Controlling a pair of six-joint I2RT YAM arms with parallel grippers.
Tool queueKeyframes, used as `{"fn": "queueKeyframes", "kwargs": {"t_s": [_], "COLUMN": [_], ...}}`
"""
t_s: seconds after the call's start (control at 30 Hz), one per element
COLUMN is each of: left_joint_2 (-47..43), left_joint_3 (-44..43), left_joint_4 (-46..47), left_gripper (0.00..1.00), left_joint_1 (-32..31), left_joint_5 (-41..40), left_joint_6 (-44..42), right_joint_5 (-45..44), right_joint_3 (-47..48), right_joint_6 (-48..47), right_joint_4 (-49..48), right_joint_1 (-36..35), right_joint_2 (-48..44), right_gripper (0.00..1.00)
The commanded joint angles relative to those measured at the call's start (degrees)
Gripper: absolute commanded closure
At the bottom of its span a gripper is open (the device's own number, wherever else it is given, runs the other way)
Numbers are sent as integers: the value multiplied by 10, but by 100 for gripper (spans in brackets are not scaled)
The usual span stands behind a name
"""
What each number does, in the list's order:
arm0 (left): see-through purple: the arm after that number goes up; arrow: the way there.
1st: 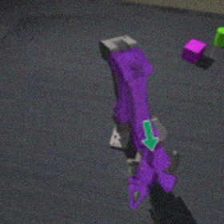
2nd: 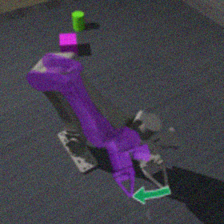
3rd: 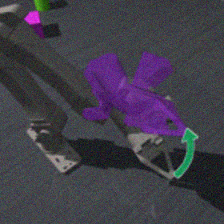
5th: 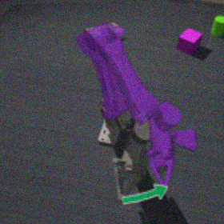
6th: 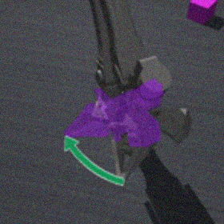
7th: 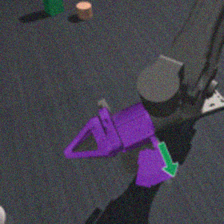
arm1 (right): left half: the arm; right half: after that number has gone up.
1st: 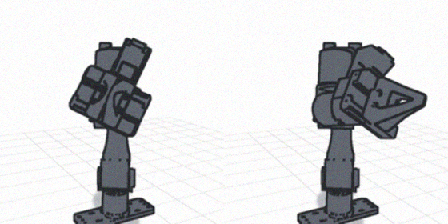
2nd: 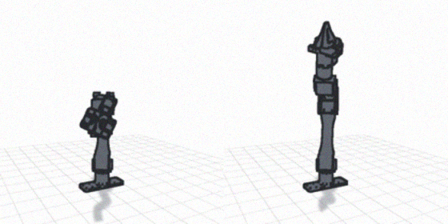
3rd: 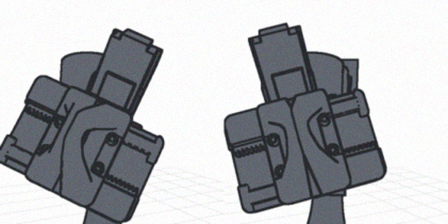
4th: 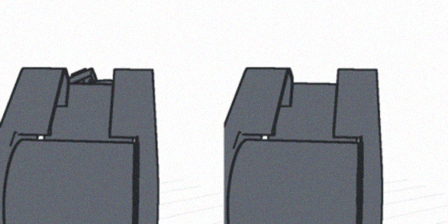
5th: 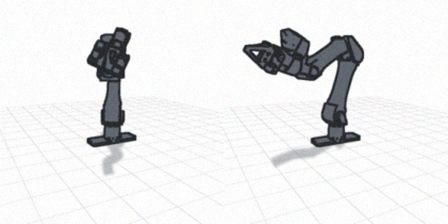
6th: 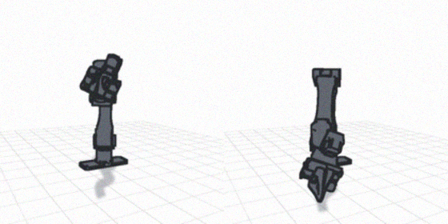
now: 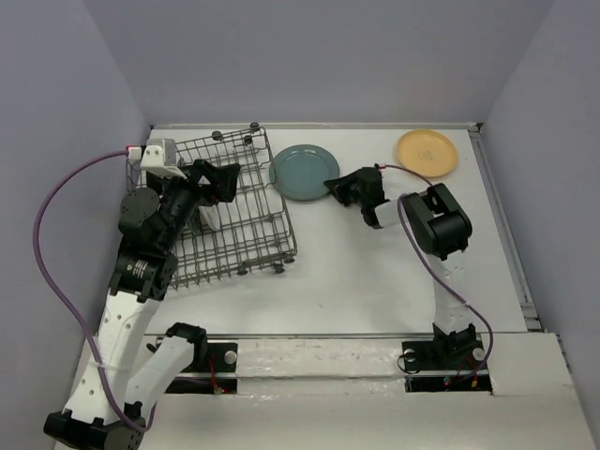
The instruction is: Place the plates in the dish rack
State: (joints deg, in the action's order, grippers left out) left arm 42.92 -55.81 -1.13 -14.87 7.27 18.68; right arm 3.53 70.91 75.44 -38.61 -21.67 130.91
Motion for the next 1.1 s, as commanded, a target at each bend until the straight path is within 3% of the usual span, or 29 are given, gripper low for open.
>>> {"fn": "queueKeyframes", "kwargs": {"t_s": [0.0,0.13,0.3,0.5,0.67,0.83,1.07], "left_joint_2": [11,21,49,86,113,137,175], "left_joint_3": [7,7,10,13,18,17,23], "left_joint_4": [39,42,53,65,75,74,89], "left_gripper": [2,2,2,4,6,9,10], "left_joint_1": [5,5,5,5,5,5,12], "left_joint_5": [35,57,119,173,226,241,294], "left_joint_6": [9,10,29,53,70,76,101], "right_joint_5": [-66,-132,-151,-158,-6,52,147], "right_joint_3": [-61,-122,-186,-238,-271,-266,-250], "right_joint_6": [-97,-191,-274,-277,-224,-226,-184], "right_joint_4": [69,92,100,136,106,86,32], "right_joint_1": [-3,-3,-3,23,60,60,60], "right_joint_2": [-88,-170,-269,-418,-490,-572,-609], "right_gripper": [93,93,93,93,93,93,93]}}
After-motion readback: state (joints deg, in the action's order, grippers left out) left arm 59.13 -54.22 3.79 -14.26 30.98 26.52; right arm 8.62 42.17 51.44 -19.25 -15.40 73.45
